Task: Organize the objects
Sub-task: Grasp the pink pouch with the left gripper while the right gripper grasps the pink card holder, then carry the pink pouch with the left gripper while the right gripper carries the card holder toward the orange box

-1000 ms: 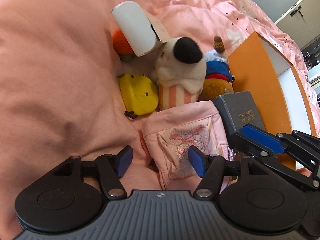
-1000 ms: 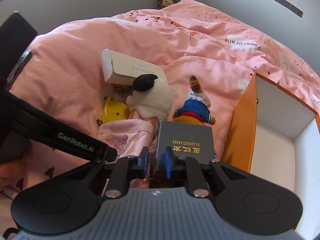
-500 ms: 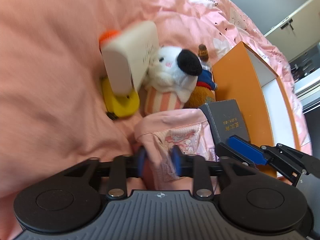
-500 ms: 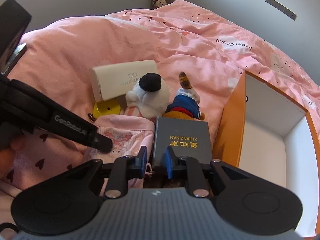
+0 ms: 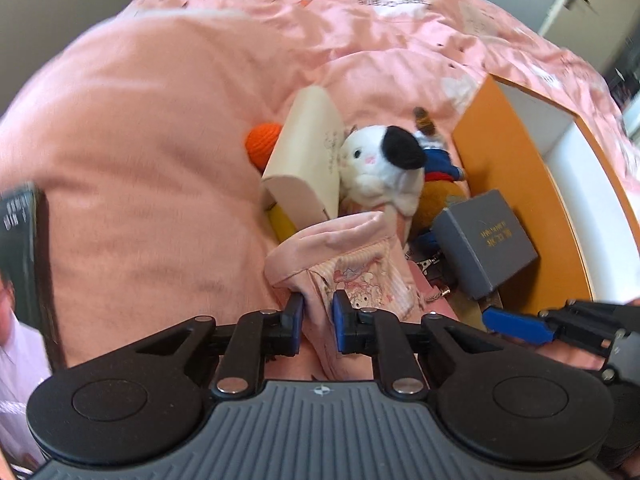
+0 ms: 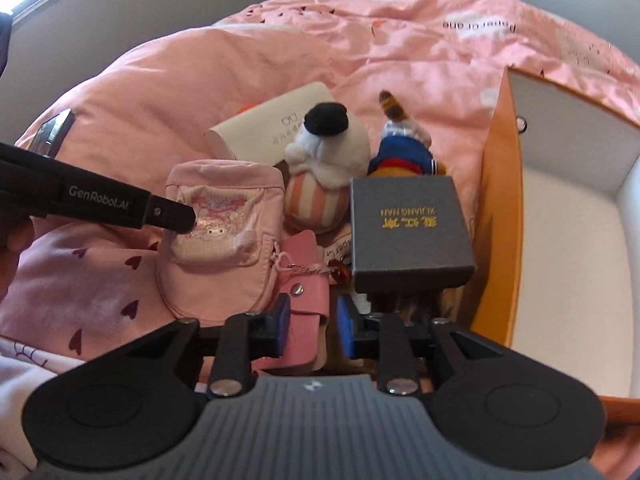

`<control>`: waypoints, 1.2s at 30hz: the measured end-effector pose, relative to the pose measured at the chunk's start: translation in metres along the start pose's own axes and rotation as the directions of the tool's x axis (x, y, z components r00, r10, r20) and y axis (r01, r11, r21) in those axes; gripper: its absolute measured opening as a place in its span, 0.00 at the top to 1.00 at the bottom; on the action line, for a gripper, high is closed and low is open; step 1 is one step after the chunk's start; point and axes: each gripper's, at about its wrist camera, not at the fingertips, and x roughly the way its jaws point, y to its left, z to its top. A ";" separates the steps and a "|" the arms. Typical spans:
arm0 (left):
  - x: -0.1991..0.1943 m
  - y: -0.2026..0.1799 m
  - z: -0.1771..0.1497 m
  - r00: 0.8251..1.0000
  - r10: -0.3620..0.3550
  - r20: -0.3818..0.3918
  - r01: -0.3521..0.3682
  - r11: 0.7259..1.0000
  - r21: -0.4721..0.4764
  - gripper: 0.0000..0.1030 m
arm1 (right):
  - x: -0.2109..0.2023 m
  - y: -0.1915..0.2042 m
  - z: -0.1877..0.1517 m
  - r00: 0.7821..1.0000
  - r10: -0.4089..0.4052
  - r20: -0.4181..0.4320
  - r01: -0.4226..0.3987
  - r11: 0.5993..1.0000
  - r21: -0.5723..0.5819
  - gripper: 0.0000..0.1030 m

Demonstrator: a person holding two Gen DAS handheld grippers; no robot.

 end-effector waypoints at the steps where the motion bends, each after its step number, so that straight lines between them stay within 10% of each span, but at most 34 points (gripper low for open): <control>1: 0.002 0.002 0.000 1.000 0.000 -0.004 0.000 1.000 -0.019 0.79 | 0.004 -0.002 0.000 1.000 0.012 -0.008 -0.012 1.000 0.015 0.67; 4: 0.006 0.012 0.000 0.999 -0.029 -0.030 0.026 0.995 -0.096 0.58 | 0.014 -0.005 0.002 0.999 0.035 -0.032 -0.033 0.998 0.047 0.67; 10: 0.018 0.018 0.000 0.998 -0.042 -0.046 0.034 0.986 -0.165 0.50 | 0.033 -0.009 0.006 0.996 0.072 -0.054 -0.069 0.996 0.054 0.67; 20: 0.028 0.011 -0.003 0.999 -0.015 -0.033 0.009 0.987 -0.160 0.54 | 0.048 -0.019 0.007 0.992 0.121 -0.024 -0.118 0.987 0.108 0.65; 27: 0.010 -0.001 -0.005 1.000 0.030 0.008 -0.029 0.999 -0.038 0.74 | 0.031 -0.009 0.005 0.994 0.104 -0.028 -0.101 0.992 0.081 0.68; 36: 0.008 -0.006 -0.009 0.998 0.068 0.015 -0.069 0.997 0.030 0.76 | 0.007 -0.015 0.001 0.975 0.220 -0.016 -0.213 0.956 0.202 0.85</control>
